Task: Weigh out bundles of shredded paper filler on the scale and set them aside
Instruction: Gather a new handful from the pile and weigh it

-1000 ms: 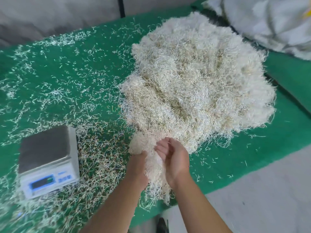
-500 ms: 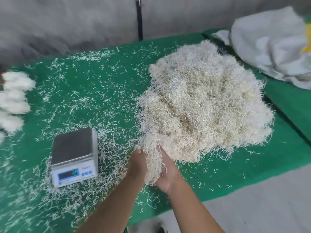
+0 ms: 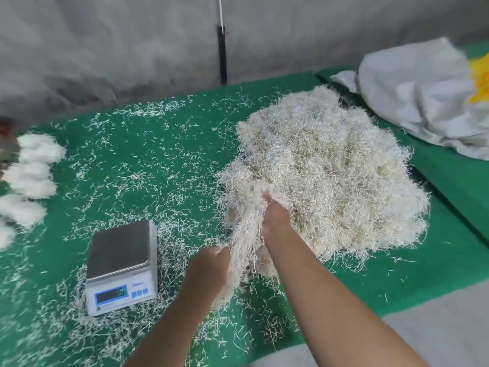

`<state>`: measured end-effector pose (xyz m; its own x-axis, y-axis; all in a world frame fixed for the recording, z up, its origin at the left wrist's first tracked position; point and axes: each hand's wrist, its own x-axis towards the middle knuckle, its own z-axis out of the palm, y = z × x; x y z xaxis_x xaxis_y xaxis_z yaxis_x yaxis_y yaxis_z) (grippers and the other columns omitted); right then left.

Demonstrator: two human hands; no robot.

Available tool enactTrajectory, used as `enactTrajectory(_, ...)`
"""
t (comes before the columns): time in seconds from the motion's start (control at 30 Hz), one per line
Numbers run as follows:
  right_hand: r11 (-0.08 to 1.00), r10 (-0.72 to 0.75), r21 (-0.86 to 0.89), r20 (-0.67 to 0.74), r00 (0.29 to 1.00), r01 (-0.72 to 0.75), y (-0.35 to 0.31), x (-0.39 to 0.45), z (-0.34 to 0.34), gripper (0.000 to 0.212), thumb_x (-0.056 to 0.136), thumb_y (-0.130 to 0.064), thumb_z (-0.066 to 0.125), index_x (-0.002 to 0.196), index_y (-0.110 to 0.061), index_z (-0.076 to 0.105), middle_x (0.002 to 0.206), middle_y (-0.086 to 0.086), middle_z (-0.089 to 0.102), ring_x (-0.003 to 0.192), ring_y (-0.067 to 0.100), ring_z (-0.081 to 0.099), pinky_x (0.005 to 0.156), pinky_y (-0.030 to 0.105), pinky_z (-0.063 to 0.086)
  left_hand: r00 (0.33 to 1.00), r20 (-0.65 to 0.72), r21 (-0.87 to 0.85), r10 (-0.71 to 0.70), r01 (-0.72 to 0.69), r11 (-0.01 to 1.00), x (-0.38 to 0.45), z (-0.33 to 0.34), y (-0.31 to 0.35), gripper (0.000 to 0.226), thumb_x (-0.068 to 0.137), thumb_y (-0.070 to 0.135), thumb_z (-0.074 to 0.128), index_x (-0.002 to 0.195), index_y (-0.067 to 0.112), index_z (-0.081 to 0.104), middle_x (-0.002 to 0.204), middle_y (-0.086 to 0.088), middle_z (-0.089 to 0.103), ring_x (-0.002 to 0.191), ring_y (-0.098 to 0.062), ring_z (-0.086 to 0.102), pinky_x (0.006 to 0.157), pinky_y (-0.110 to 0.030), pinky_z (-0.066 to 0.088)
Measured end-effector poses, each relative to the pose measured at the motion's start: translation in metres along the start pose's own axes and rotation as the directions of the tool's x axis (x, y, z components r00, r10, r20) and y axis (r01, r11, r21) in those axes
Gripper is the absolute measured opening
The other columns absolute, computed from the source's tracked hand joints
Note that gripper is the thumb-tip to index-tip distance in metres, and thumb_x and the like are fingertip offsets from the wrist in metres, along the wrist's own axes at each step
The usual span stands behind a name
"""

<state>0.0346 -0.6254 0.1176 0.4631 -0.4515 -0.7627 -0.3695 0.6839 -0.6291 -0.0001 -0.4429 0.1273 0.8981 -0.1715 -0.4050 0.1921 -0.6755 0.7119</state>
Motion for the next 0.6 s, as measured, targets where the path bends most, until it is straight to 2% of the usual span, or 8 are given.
enactTrajectory(0.1,0.987,-0.161,0.000,-0.017,0.987,0.161,-0.059,0.012,-0.001,0.058,0.105,-0.034,0.065,0.151,-0.003,0.050,0.101,0.001,0.068,0.064,0.009,0.054,0.069,0.028,0.060,0.995,-0.066,0.019,0.072,-0.071,0.997,-0.007,-0.017,-0.015,0.036,0.099,0.024,0.063,0.066,0.027,0.050,0.056,0.006,0.043,0.047,0.004,0.037,0.048,-0.018,0.039)
enactTrajectory(0.17,0.954,-0.298,-0.026,-0.020,0.954,0.297,-0.088,0.013,0.001,0.059,0.100,-0.040,0.070,0.143,-0.001,0.057,0.097,0.002,0.064,0.067,0.011,0.054,0.059,0.026,0.050,0.999,0.052,0.040,-0.009,0.007,0.999,-0.009,-0.025,-0.030,0.034,0.077,0.008,0.083,0.063,0.024,0.056,0.046,0.011,0.022,0.031,0.000,0.015,0.033,-0.013,0.033)
enactTrajectory(0.23,0.939,-0.330,-0.104,0.014,0.944,0.329,-0.098,0.014,0.004,0.077,0.098,-0.046,0.071,0.153,-0.001,0.043,0.131,0.013,0.064,0.091,0.023,0.065,0.074,0.034,0.057,0.983,-0.090,0.104,0.160,-0.151,0.983,-0.004,-0.031,-0.045,0.038,0.053,0.005,0.095,0.064,0.019,0.061,0.044,0.010,0.031,0.038,0.003,0.018,0.033,-0.013,0.038)
enactTrajectory(0.3,0.913,-0.281,-0.263,0.148,0.948,0.312,-0.089,0.013,0.005,0.090,0.096,-0.053,0.070,0.161,-0.007,0.031,0.160,0.021,0.044,0.116,0.038,0.064,0.093,0.048,0.058,0.998,-0.025,-0.257,-0.050,0.042,0.966,0.001,-0.034,-0.046,0.020,0.082,0.015,0.084,0.084,0.019,0.065,0.068,0.005,0.057,0.058,-0.003,0.047,0.055,-0.023,0.054)
enactTrajectory(0.33,0.875,-0.237,-0.378,0.210,0.949,0.302,-0.079,0.014,0.003,0.091,0.095,-0.057,0.069,0.161,-0.007,0.030,0.163,0.022,0.040,0.127,0.045,0.059,0.103,0.055,0.055,0.987,-0.110,-0.142,-0.114,0.097,0.985,0.002,-0.039,-0.046,0.006,0.097,0.021,0.069,0.100,0.019,0.064,0.086,0.005,0.063,0.075,-0.005,0.058,0.070,-0.022,0.057)
enactTrajectory(0.4,0.785,-0.163,-0.549,0.263,0.951,0.286,-0.052,0.018,-0.005,0.088,0.096,-0.054,0.070,0.158,-0.003,0.035,0.160,0.025,0.043,0.138,0.048,0.051,0.112,0.061,0.047,0.977,-0.179,-0.091,-0.119,0.104,0.990,0.000,-0.037,-0.040,0.013,0.103,0.021,0.056,0.116,0.020,0.062,0.116,0.000,0.066,0.103,-0.007,0.065,0.092,-0.019,0.054)
enactTrajectory(0.5,0.699,-0.105,-0.662,0.281,0.954,0.272,-0.015,0.024,-0.025,0.073,0.096,-0.045,0.074,0.143,0.004,0.049,0.145,0.023,0.056,0.120,0.037,0.061,0.102,0.049,0.053,0.970,-0.226,-0.214,-0.090,0.041,0.976,0.001,-0.038,-0.020,0.021,0.099,0.014,0.054,0.094,0.034,0.057,0.087,0.008,0.057,0.068,-0.004,0.055,0.060,-0.022,0.049)
enactTrajectory(0.6,0.563,-0.064,-0.779,0.293,0.954,0.277,0.011,0.021,-0.046,0.042,0.097,-0.044,0.073,0.085,-0.008,0.056,0.088,0.008,0.060,0.066,0.016,0.049,0.070,0.031,0.046,0.968,-0.237,-0.161,-0.078,0.040,0.986,0.005,-0.044,-0.018,0.033,0.099,0.006,0.051,0.078,0.031,0.056,0.069,0.006,0.053,0.050,-0.007,0.042,0.047,-0.022,0.036)
